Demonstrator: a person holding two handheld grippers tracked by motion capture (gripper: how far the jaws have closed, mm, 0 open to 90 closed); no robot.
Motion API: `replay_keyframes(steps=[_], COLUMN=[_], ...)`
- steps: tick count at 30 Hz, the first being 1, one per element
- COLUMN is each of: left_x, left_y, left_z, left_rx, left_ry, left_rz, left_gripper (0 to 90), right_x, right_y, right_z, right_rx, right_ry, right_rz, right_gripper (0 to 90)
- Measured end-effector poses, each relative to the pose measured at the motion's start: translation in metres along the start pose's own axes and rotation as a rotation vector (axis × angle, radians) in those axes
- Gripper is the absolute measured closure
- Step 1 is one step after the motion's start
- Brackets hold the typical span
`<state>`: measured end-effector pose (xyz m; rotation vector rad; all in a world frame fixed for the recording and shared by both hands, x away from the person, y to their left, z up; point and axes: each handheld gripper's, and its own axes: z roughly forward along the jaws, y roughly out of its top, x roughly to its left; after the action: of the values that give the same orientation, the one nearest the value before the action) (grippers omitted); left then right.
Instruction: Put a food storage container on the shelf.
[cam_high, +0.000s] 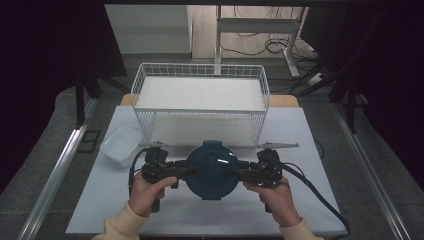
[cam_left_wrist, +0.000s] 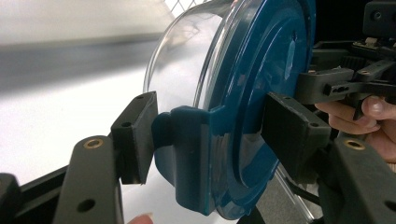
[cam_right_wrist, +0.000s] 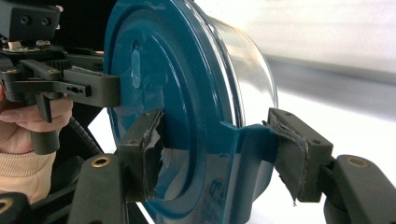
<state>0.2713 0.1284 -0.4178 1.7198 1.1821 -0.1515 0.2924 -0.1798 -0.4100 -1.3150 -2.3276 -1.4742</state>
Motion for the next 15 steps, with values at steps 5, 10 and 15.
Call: replay_keyframes(steps=[5,10,15], left_x=[-0.003,-0.005,-0.005], left_y=[0.014,0.028,0.044], left_z=[-0.004,-0.011,-0.016], left_rx=[-0.012,-0.024,-0.034], left_ry=[-0.001,0.004,-0.003], left_rz=[0.012,0.029,0.033], left_gripper=[37.3,37.3,37.3], right_x=[0.002,0.006,0.01], right_y=[0.014,0.029,0.046], right_z=[-0.004,-0.006,-0.008], right_rx=[-0.013,-0.024,-0.032], right_ry=[-0.004,-0.004,-0.009], right_rz=[-0.015,-0.027,-0.043], right_gripper=[37.9,37.9,38.0])
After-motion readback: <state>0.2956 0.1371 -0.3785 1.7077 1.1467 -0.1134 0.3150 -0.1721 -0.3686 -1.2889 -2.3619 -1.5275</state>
